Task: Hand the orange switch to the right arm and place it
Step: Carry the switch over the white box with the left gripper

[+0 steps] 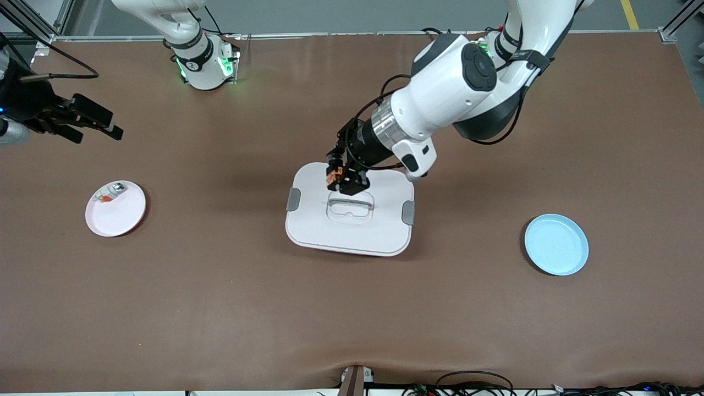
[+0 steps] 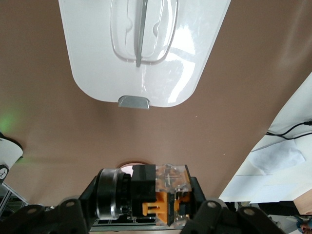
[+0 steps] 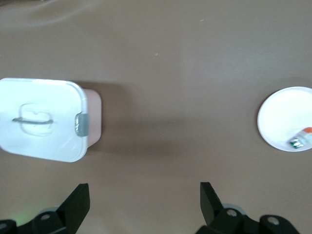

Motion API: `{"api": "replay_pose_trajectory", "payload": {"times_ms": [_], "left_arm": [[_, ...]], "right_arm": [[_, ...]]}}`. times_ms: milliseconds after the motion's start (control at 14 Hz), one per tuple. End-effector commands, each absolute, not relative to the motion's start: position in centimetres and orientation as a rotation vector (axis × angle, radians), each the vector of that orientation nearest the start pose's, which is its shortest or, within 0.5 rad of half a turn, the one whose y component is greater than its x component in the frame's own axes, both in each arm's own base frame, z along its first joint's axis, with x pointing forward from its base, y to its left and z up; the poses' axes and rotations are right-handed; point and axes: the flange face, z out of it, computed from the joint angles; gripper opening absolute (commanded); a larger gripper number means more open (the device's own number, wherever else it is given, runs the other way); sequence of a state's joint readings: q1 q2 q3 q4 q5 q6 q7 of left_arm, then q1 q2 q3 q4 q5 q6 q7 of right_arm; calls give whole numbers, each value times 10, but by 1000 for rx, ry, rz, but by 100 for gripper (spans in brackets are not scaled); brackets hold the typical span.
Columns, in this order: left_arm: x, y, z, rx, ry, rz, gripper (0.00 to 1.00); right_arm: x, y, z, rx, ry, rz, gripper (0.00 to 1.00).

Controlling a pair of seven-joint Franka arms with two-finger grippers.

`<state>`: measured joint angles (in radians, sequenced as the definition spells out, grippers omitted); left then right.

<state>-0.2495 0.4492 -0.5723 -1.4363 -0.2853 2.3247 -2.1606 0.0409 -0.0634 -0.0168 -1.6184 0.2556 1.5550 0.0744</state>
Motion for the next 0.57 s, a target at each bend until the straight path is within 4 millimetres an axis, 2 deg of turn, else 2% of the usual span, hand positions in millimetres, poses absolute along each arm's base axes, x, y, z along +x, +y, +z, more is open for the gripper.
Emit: {"api": "replay_pose_trajectory", "payload": {"times_ms": [0, 142, 499], "left_arm": [[531, -485, 539, 1781, 1786, -595, 20], [525, -492, 545, 1792, 1760, -600, 20], [511, -506, 548, 1821, 1729, -603, 20]], "right_arm": [[528, 60, 613, -2738, 9, 98, 100], [529, 75, 591, -2631, 30, 98, 100], [529, 136, 586, -2475, -1, 53, 100]]}}
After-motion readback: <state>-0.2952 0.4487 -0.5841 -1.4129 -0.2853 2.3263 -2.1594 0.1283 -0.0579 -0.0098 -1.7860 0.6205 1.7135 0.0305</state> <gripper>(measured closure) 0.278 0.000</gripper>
